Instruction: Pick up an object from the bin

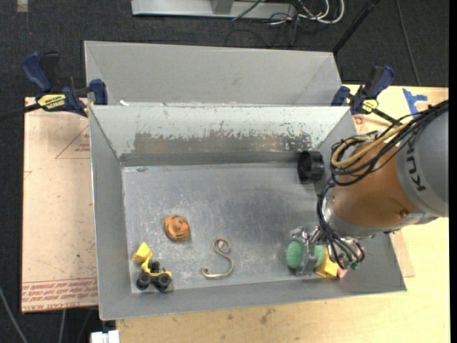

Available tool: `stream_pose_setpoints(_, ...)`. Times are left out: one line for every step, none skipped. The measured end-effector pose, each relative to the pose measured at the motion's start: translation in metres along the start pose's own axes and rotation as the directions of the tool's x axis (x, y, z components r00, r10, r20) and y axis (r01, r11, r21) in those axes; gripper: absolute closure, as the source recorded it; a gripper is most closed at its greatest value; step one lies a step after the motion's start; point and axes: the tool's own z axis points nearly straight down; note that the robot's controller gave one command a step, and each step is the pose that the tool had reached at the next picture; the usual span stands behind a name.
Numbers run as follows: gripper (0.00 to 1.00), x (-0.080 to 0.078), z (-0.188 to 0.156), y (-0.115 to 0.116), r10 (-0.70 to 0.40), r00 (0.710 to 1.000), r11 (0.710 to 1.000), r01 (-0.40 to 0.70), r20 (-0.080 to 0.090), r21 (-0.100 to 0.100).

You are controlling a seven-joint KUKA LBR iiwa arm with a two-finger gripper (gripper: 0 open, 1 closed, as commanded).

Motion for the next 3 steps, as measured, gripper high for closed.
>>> stream_pose_setpoints(1.0, 0.0, 0.0, 0.0, -0.001, 1.0, 1.0, 0.001, 0.0, 0.0)
stream_pose_setpoints(1.0, 0.0, -0.06, 0.003, 0.001, 1.0, 1.0, -0.001, -0.005, 0.0)
stream_pose_setpoints(1.0, -0.023, -0.126, -0.016, 0.051, 0.999, 0.999, -0.051, 0.001, 0.0)
